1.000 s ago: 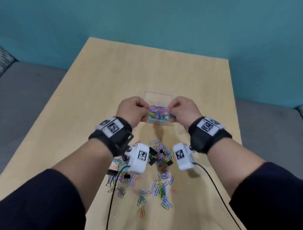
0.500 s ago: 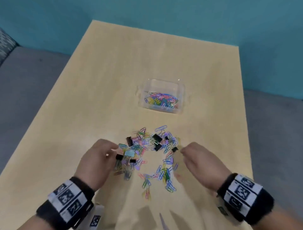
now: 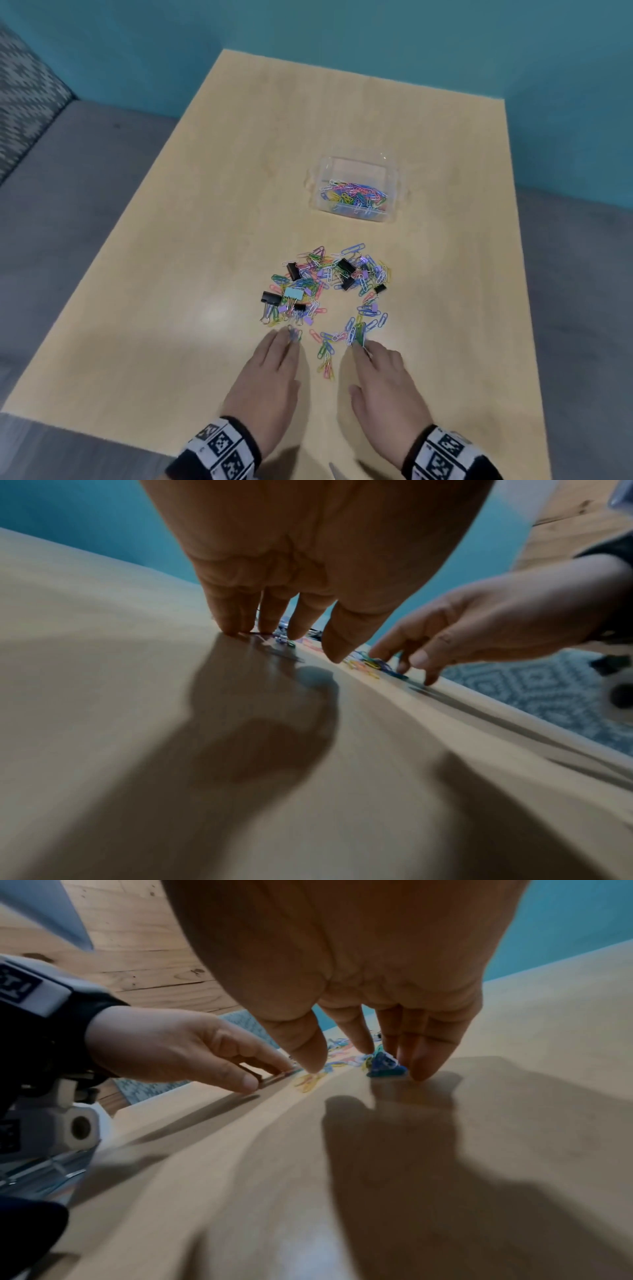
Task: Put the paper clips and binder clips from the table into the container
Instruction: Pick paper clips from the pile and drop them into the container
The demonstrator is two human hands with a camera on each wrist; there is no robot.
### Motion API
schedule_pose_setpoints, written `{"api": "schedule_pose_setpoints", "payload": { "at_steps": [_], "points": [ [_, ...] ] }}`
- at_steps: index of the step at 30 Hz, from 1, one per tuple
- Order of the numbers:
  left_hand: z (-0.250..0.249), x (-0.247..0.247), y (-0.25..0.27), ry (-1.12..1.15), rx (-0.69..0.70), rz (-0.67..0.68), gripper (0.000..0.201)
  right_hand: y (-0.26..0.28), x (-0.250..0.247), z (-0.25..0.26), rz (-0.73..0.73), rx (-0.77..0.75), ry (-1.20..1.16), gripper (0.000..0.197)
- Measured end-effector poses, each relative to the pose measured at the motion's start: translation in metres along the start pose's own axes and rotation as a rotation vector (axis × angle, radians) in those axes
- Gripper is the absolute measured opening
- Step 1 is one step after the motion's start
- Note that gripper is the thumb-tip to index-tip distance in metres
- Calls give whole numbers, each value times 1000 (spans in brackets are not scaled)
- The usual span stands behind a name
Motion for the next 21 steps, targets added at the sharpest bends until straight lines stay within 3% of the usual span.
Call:
{"api": "schedule_pose_setpoints", "payload": {
  "at_steps": [3, 8, 15, 21],
  "points": [
    [-8, -4, 7, 33, 43, 4, 57, 0, -3, 12, 46, -97, -28, 58],
    [-1, -8, -9, 19, 18, -81, 56, -18, -16, -9, -97, -54, -6, 51],
    [-6, 4, -10, 15, 79, -25, 53, -7, 0, 12, 33, -195, 70, 40],
    [8, 1, -19, 63, -29, -97, 52, -31, -22, -11, -90, -45, 66, 40]
  ]
}}
Point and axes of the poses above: each hand's wrist, its own y-axis away from the middle knuckle, its own x-axis out of the palm, z = x × y, the point moved 3 cm from there along -y, towards the middle knuckle, and after that the axes turned 13 degrees about -y, right-handed, at the moved point
